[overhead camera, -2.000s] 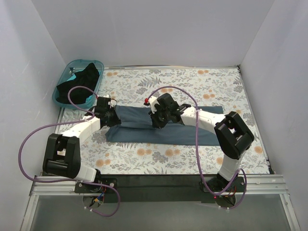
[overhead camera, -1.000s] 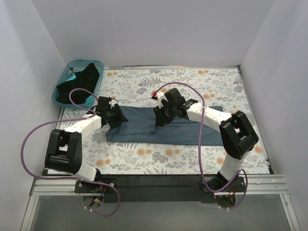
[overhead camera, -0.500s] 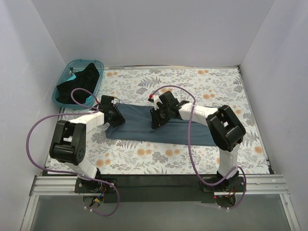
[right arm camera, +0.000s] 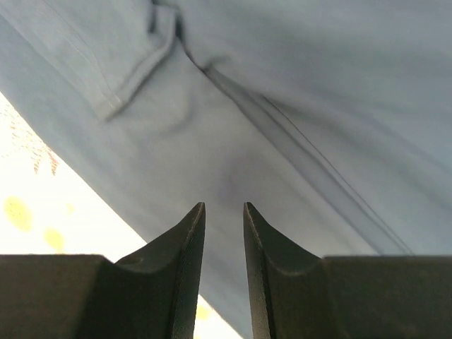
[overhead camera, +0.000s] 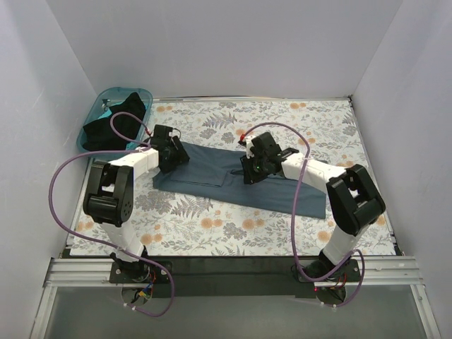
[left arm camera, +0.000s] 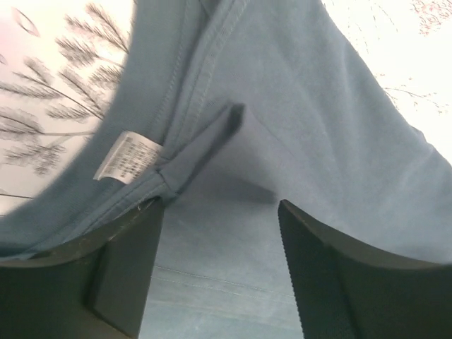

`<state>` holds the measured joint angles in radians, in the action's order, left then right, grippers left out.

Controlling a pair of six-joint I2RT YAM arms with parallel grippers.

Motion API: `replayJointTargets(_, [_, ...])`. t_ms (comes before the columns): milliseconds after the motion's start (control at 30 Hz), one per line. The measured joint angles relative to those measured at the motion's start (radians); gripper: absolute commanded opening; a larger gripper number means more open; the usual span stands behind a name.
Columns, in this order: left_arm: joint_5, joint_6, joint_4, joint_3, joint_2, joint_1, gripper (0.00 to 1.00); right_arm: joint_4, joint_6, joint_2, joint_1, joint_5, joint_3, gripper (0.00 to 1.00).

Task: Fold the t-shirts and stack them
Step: Fold the tshirt

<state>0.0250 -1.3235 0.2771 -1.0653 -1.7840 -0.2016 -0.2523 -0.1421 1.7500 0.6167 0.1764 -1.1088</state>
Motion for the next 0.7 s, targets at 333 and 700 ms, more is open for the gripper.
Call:
replayJointTargets(333, [0.146, -0.043, 0.171, -0.103, 0.013, -0.124, 0.68, -0.22, 0.01, -0.126, 0.001, -0.202, 0.113, 0.32])
replayJointTargets(700, [0.153, -0.113, 0.205, -0.158, -0.099, -0.201, 0.55, -0.279, 0.0, -0.145, 0.011, -0.202, 0.186, 0.33])
